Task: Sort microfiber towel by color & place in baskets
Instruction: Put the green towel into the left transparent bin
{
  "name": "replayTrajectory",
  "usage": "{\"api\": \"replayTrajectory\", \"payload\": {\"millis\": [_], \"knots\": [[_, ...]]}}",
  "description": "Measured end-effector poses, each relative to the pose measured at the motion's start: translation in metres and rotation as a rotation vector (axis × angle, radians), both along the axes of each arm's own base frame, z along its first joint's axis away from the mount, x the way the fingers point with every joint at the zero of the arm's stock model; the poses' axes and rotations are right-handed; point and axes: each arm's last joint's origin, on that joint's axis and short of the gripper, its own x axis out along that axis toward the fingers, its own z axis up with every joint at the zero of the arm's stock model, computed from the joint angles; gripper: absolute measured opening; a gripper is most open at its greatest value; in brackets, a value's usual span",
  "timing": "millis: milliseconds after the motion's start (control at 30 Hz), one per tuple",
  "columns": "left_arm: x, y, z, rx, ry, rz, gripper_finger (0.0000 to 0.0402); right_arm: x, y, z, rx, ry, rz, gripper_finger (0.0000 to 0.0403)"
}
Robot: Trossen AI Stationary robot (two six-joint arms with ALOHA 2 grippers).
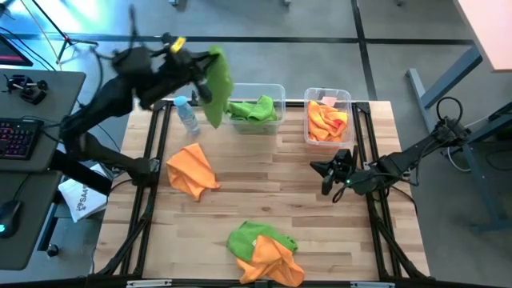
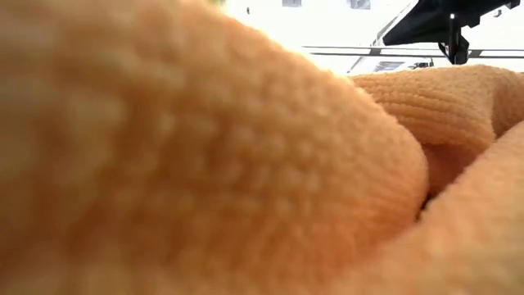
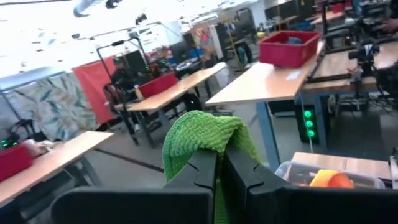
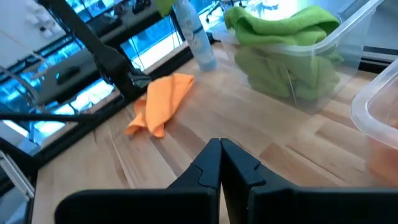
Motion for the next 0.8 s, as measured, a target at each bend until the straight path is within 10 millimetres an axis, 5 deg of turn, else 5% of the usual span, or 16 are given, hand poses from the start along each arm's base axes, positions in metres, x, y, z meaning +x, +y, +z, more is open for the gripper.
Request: {"api": "replayTrajectory", "payload": {"millis": [333,800], "knots": [[0.050,0.063,-0.040,-0.117,0.106,0.005,0.0000,0.001,0.000,0.001,0.046,-0.051,-0.055,0.0000],[0.110,0.098,-0.138,-0.429,0.488,0.050,0.0000,0.021,0.011,-0.025,0.088,0.020,-0.109,0.0000]]}}
